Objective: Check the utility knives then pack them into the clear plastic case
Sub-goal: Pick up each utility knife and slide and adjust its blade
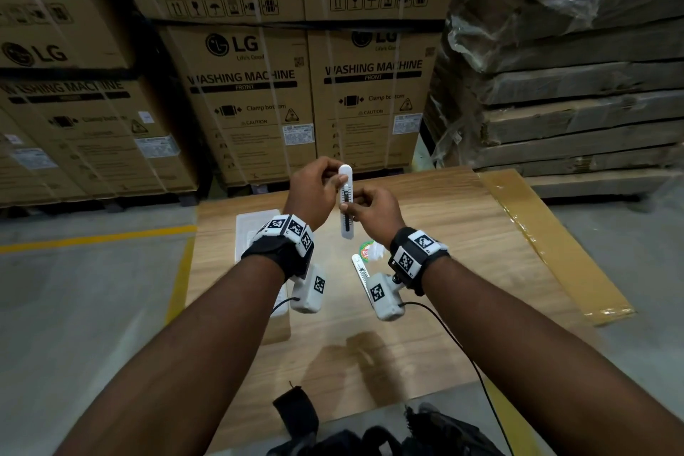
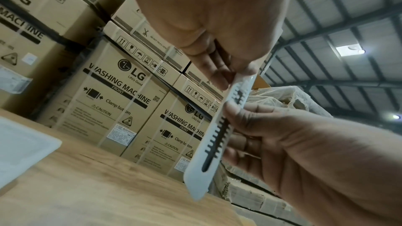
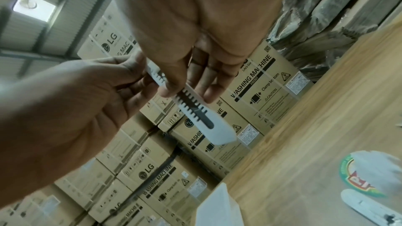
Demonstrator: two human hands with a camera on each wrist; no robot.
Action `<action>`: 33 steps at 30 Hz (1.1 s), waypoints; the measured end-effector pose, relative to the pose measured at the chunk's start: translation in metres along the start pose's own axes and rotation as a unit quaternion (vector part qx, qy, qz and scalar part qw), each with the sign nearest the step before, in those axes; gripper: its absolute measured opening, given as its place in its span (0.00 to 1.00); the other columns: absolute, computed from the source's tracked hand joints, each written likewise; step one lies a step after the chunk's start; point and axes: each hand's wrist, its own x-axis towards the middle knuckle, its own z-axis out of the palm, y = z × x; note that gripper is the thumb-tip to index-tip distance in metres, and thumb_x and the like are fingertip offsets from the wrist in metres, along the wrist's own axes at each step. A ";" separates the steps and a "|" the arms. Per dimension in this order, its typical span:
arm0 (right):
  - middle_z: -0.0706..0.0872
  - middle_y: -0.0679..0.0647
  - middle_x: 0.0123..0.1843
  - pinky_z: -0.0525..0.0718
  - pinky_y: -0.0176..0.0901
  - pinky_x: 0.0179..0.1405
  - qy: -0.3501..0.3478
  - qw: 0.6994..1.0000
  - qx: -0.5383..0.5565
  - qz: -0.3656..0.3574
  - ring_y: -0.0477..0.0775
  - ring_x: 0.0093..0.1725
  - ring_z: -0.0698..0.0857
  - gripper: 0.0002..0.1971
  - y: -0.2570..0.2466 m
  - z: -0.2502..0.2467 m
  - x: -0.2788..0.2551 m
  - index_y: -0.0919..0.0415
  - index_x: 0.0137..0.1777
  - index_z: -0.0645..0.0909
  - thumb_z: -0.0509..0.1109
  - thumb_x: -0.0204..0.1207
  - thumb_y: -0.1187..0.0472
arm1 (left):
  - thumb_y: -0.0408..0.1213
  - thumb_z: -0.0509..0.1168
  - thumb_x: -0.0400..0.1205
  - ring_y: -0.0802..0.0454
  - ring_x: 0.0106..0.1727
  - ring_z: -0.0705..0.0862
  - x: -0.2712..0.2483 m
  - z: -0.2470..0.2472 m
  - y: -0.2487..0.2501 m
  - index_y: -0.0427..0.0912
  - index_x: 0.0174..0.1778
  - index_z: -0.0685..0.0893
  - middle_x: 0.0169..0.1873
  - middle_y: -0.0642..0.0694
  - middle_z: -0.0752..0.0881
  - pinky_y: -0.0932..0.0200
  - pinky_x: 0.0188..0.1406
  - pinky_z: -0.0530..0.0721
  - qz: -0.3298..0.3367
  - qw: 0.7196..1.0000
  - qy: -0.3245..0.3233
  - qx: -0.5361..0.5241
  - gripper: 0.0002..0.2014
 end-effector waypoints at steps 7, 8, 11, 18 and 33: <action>0.91 0.52 0.40 0.90 0.56 0.50 -0.023 0.997 -0.064 0.028 0.53 0.42 0.89 0.07 0.020 -0.003 -0.001 0.58 0.48 0.89 0.80 0.70 0.63 | 0.32 0.69 0.80 0.58 0.39 0.85 -0.012 0.023 -0.016 0.43 0.49 0.86 0.37 0.53 0.86 0.63 0.42 0.85 -0.078 0.997 0.006 -0.019 0.05; 0.90 0.50 0.38 0.90 0.57 0.51 -0.035 0.995 -0.087 0.036 0.53 0.41 0.89 0.06 0.027 -0.002 -0.005 0.54 0.45 0.89 0.80 0.70 0.62 | 0.32 0.69 0.80 0.56 0.40 0.85 -0.017 0.029 -0.024 0.43 0.49 0.86 0.37 0.52 0.86 0.57 0.44 0.87 -0.098 0.995 -0.007 -0.018 0.05; 0.89 0.49 0.36 0.89 0.60 0.51 -0.047 0.990 -0.114 0.064 0.57 0.43 0.90 0.05 0.046 -0.004 -0.015 0.50 0.43 0.89 0.80 0.69 0.61 | 0.33 0.70 0.79 0.52 0.42 0.88 -0.029 0.043 -0.039 0.46 0.48 0.84 0.37 0.53 0.86 0.46 0.48 0.89 -0.135 0.989 -0.045 -0.031 0.05; 0.90 0.48 0.40 0.88 0.55 0.53 -0.059 0.980 -0.164 0.091 0.54 0.46 0.89 0.05 0.072 -0.020 -0.019 0.53 0.47 0.90 0.77 0.71 0.61 | 0.31 0.72 0.76 0.50 0.39 0.89 -0.041 0.068 -0.046 0.51 0.47 0.82 0.35 0.49 0.88 0.49 0.46 0.89 -0.179 0.980 -0.066 -0.050 0.10; 0.93 0.56 0.47 0.86 0.44 0.54 -0.070 0.955 -0.170 0.234 0.56 0.50 0.90 0.09 0.168 -0.022 -0.010 0.58 0.52 0.91 0.77 0.73 0.61 | 0.22 0.59 0.77 0.42 0.45 0.91 -0.058 0.155 -0.111 0.43 0.56 0.87 0.36 0.46 0.87 0.43 0.48 0.90 -0.333 0.929 -0.150 -0.063 0.18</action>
